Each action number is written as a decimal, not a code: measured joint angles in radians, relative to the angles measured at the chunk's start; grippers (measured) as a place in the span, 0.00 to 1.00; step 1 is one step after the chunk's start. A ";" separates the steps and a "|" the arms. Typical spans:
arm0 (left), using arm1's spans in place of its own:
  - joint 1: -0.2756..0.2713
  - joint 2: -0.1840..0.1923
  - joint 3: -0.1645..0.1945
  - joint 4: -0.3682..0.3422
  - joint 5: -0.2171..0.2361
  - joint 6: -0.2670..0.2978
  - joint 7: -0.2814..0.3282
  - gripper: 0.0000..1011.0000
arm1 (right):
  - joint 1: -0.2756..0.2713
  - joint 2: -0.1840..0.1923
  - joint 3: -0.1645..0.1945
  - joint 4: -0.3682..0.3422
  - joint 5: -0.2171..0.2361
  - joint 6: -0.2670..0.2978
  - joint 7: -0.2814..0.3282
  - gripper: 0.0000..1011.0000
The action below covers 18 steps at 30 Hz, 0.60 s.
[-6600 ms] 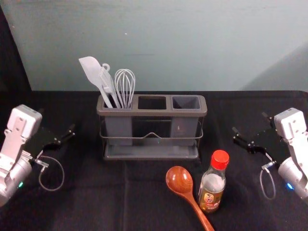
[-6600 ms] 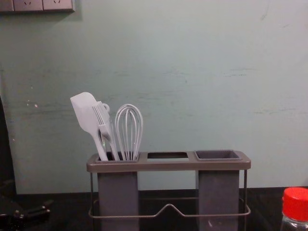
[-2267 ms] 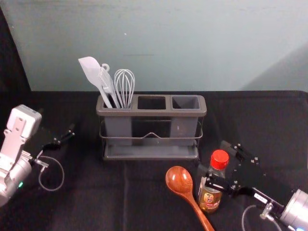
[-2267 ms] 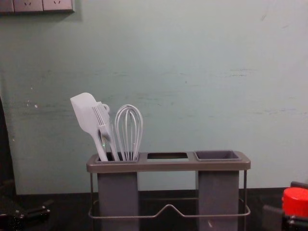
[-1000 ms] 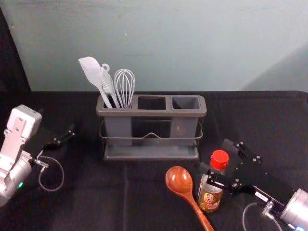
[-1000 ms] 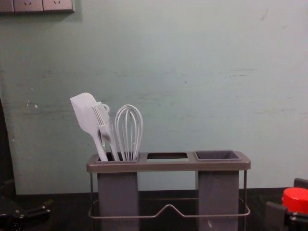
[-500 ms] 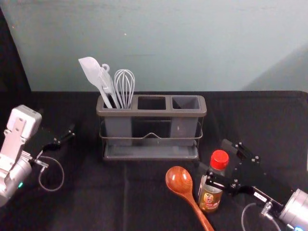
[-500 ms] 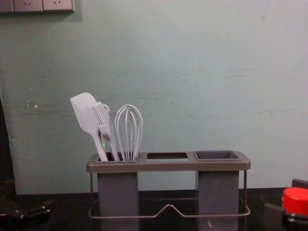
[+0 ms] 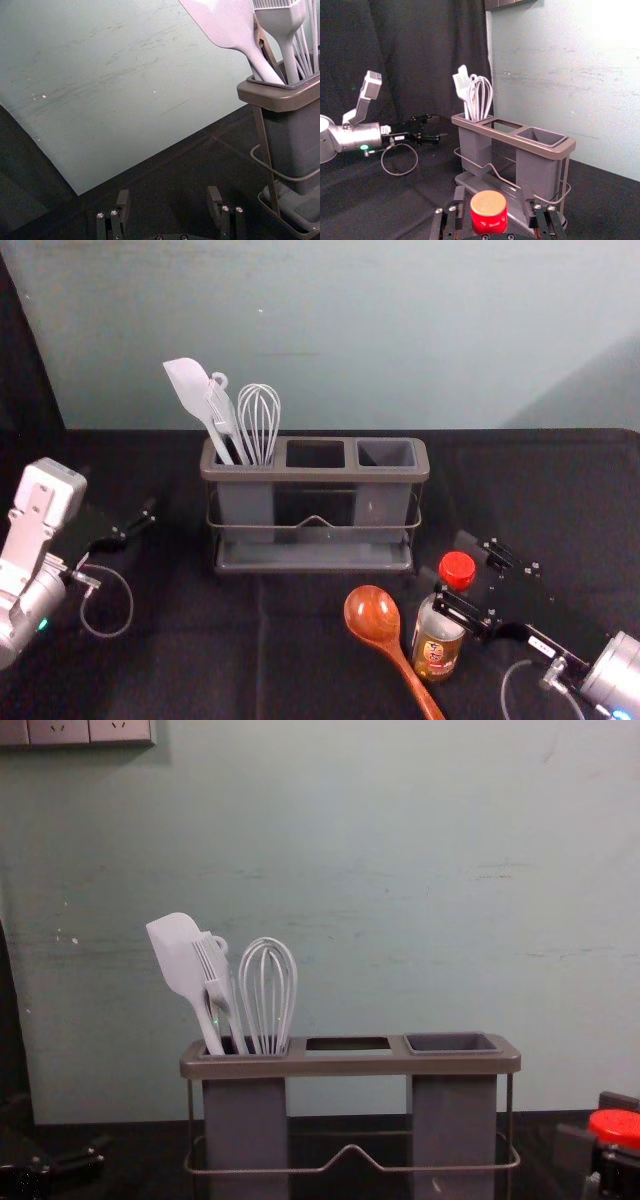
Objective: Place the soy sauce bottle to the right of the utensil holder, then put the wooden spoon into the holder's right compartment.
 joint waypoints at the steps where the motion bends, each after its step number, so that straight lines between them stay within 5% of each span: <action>1: 0.000 0.000 0.000 0.000 0.000 0.000 0.000 1.00 | 0.000 0.000 0.001 0.000 0.002 0.002 0.000 0.73; 11: 0.000 0.000 0.000 0.000 0.000 0.000 0.000 1.00 | 0.003 0.002 -0.001 -0.001 0.003 0.012 -0.006 0.39; 18: 0.000 0.000 0.000 0.000 0.000 0.000 0.000 1.00 | 0.004 0.003 -0.002 -0.002 0.003 0.015 -0.007 0.38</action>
